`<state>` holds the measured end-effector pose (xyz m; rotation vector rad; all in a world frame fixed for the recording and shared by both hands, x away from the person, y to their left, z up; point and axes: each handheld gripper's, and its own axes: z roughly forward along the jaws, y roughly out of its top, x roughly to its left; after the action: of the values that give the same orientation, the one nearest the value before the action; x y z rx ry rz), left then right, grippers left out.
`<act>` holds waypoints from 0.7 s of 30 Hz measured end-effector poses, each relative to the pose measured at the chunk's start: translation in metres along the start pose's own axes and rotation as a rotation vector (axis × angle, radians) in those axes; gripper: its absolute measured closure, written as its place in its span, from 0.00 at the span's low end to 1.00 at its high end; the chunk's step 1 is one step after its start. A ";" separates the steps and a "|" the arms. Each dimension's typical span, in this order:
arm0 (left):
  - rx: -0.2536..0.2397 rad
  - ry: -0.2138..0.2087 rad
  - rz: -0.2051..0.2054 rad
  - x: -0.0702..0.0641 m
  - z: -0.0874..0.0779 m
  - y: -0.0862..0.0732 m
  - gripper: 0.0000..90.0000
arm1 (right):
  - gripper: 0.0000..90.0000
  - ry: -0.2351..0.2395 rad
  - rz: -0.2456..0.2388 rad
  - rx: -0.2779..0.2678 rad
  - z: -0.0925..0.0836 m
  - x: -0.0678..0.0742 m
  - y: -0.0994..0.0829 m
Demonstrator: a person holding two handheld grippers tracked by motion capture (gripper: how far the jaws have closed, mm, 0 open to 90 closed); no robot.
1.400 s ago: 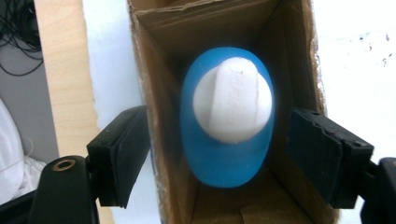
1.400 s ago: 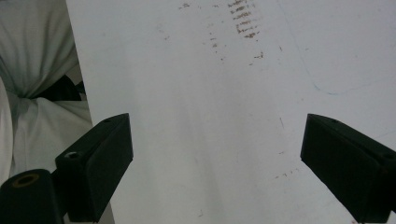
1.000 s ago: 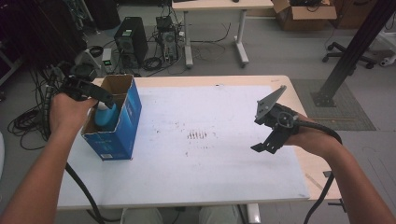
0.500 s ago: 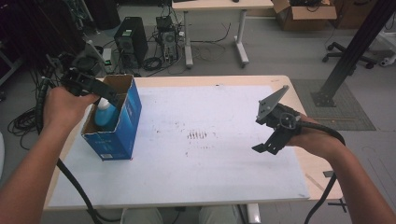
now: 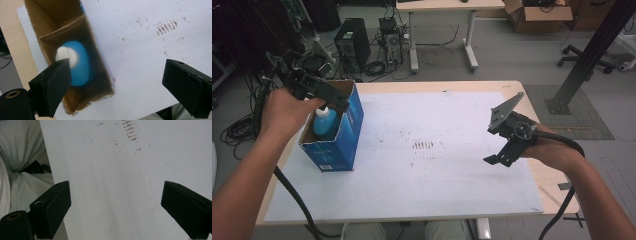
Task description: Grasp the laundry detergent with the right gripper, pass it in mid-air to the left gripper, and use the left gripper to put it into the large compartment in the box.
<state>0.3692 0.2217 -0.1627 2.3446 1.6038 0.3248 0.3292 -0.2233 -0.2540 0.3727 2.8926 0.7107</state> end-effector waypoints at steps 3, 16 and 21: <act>-0.002 -0.005 0.013 -0.004 -0.001 0.002 0.10 | 0.10 -0.001 0.002 0.001 -0.001 0.000 0.000; 0.013 -0.043 0.119 -0.027 0.001 0.015 0.09 | 0.10 -0.001 0.005 0.004 -0.001 0.001 -0.002; 0.014 -0.051 0.150 -0.034 0.002 0.021 0.09 | 0.10 0.001 0.011 0.007 -0.002 0.000 -0.004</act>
<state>0.3759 0.1825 -0.1581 2.4688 1.4150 0.2832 0.3283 -0.2273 -0.2544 0.3892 2.8965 0.7034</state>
